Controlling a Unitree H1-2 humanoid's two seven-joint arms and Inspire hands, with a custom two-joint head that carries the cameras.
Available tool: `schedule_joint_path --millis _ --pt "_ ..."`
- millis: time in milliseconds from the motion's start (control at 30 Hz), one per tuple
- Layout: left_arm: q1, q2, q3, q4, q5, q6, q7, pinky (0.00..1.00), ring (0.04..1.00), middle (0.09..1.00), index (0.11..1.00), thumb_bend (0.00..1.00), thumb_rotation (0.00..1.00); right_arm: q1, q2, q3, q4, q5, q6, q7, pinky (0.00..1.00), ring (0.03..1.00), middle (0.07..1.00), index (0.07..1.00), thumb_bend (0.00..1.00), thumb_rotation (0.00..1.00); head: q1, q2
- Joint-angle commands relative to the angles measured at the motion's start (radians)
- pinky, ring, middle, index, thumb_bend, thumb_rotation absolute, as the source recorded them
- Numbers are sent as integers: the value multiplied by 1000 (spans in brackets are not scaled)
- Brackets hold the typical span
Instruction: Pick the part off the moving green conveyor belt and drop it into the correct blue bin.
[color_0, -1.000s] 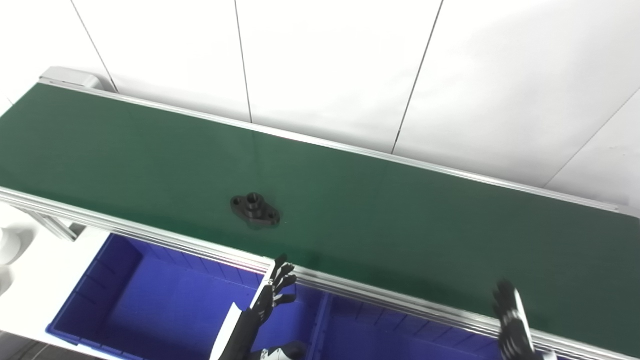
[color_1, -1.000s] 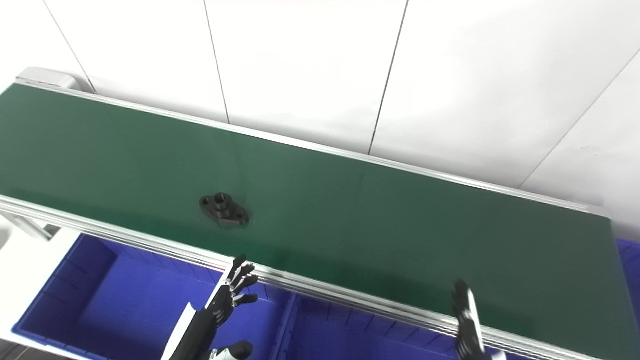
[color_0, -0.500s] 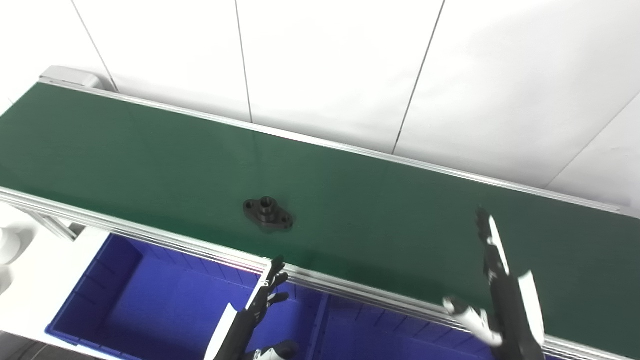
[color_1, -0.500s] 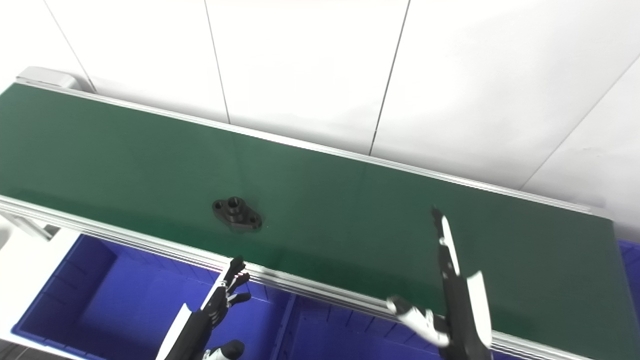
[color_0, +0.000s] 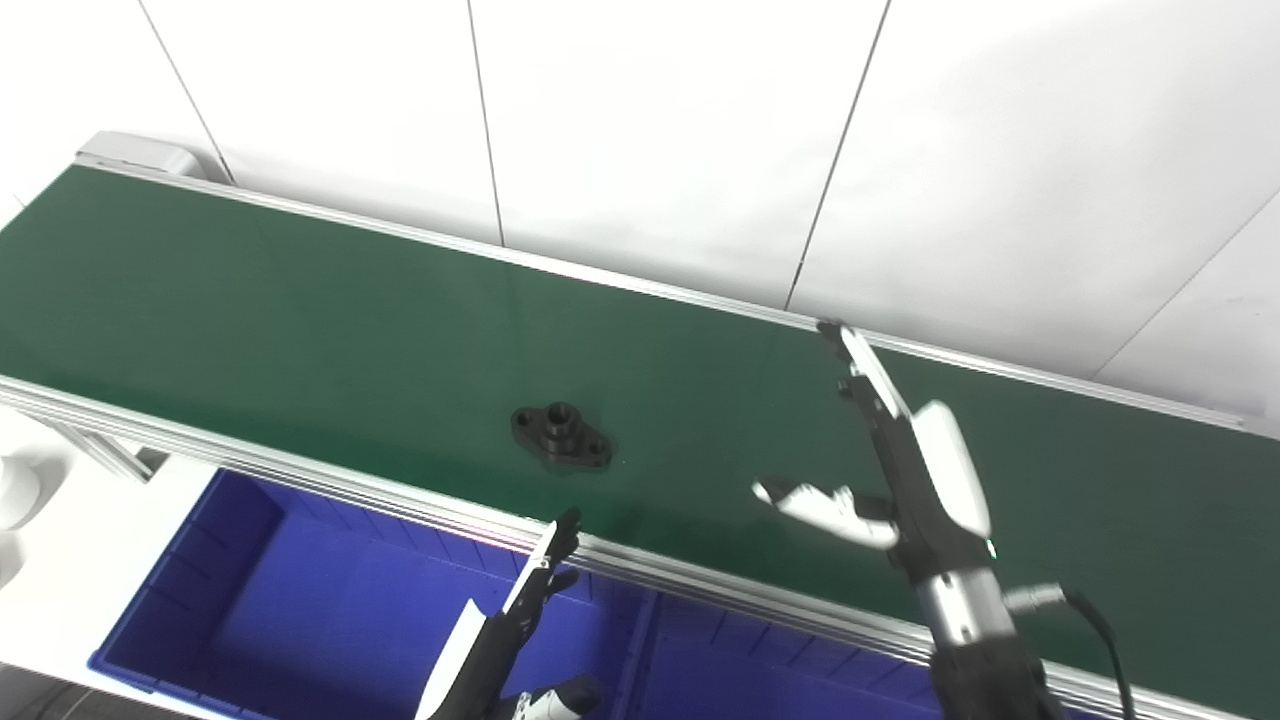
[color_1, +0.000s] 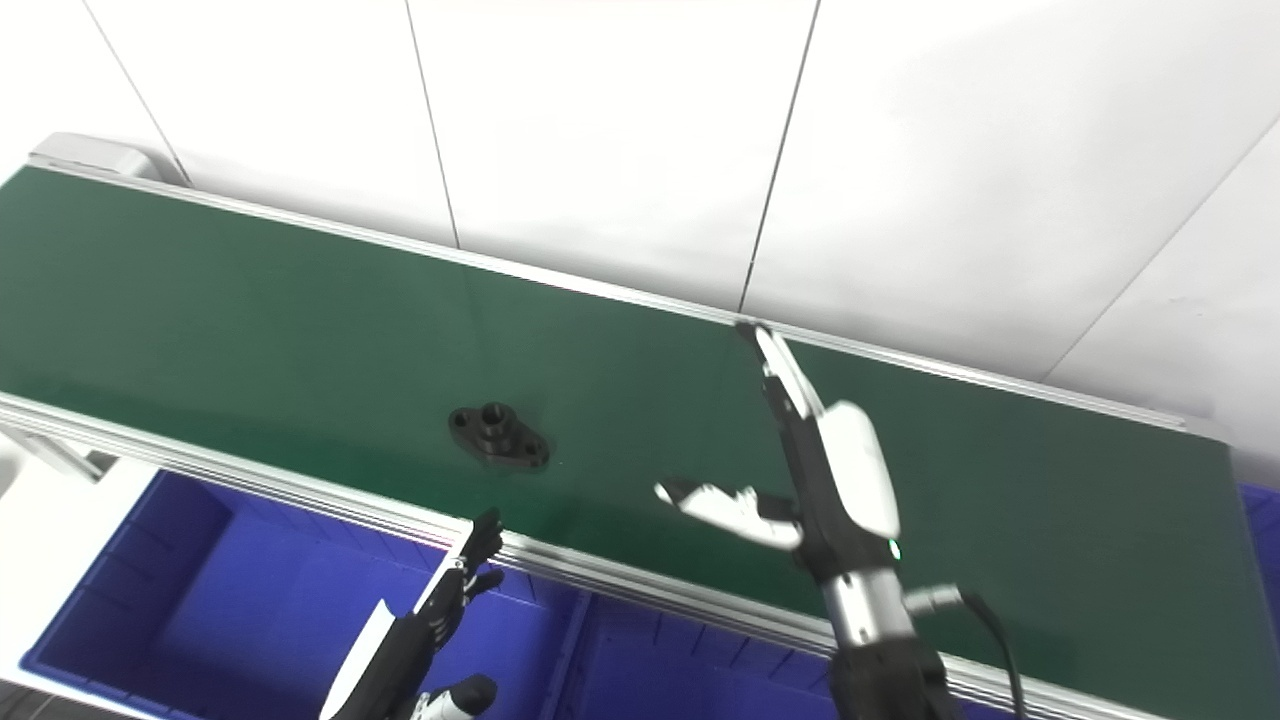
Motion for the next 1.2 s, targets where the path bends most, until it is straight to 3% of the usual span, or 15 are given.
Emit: schedule_joint_path --millis 0,333,500,700,800,1033,1167 --pt "8 -3 -6 -24 11 -14 0 918 995 1000 1000 671 871 -53 29 27 -2 -59 51 4 789 907 937 951 859 657 1 1" --pt "4 -9 -17 -26 21 -51 9 918 994 1000 1000 685 891 -170 65 129 128 -230 135 -11 719 838 888 908 915 580 -6 10" --pt "10 -12 -25 -37 28 -53 9 909 993 1000 1000 699 903 -204 76 155 186 -249 165 -1 690 805 872 906 909 537 -8 14" --pt "16 -16 -34 -49 24 -48 9 915 999 1000 1000 693 905 -240 79 182 264 -265 181 -2 629 746 822 878 919 561 -5 25" --pt "19 -17 -37 -52 20 -49 10 921 998 1000 1000 704 905 -252 76 198 312 -277 183 -10 589 707 795 855 910 524 -4 29" --pt "30 -20 -40 -72 12 -37 6 924 993 1000 1000 719 906 -245 56 252 391 -342 193 -30 400 510 683 769 902 434 -4 42" --pt "33 -21 -42 -77 3 -34 4 932 993 1000 1000 722 896 -232 48 275 417 -374 205 -31 417 549 698 765 902 435 -2 50"
